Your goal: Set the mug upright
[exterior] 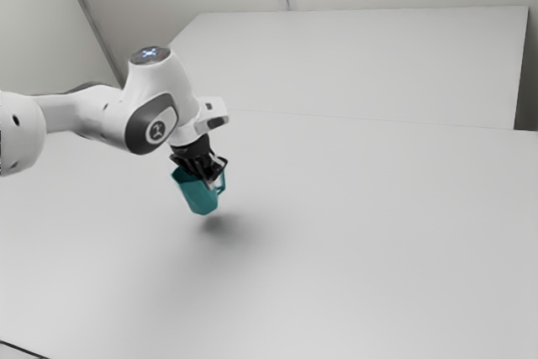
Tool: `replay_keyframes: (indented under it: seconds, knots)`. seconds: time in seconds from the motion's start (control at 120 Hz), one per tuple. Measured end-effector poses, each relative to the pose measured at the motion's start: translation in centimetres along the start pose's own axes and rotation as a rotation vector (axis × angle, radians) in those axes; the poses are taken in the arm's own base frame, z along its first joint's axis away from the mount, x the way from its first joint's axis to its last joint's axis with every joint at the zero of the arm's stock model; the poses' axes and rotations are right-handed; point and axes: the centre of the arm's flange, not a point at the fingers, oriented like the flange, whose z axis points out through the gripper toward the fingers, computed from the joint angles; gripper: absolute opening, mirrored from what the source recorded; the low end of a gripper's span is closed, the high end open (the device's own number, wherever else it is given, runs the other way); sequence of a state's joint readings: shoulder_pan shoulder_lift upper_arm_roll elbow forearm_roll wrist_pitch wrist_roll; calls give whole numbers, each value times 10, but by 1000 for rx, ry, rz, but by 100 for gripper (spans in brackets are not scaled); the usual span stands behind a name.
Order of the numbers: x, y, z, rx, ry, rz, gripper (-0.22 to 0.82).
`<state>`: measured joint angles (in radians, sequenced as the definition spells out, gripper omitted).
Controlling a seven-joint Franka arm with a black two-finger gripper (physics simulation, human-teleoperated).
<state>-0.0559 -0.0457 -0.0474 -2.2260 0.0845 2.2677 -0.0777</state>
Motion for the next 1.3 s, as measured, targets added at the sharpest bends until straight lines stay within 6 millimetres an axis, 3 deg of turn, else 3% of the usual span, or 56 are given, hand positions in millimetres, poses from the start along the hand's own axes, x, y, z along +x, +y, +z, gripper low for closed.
replay_keyframes:
  seconds: [0.258, 0.575, 0.725, 0.825, 0.95, 1.075, 1.2, 1.3]
  knots:
    - [6, 8, 39, -12, -15, 1, -18]
    - [11, -3, 59, -17, -7, -29, -18]
    - [11, -1, 57, -18, -10, -29, 13]
    - [11, -2, 40, -17, 9, -33, 31]
    - [10, -4, 18, -15, 30, -37, 44]
    - [12, -6, -18, -12, 76, -39, 51]
    - [30, 0, -63, -5, 119, -18, 55]
    - [39, 2, -87, 5, 122, -2, 57]
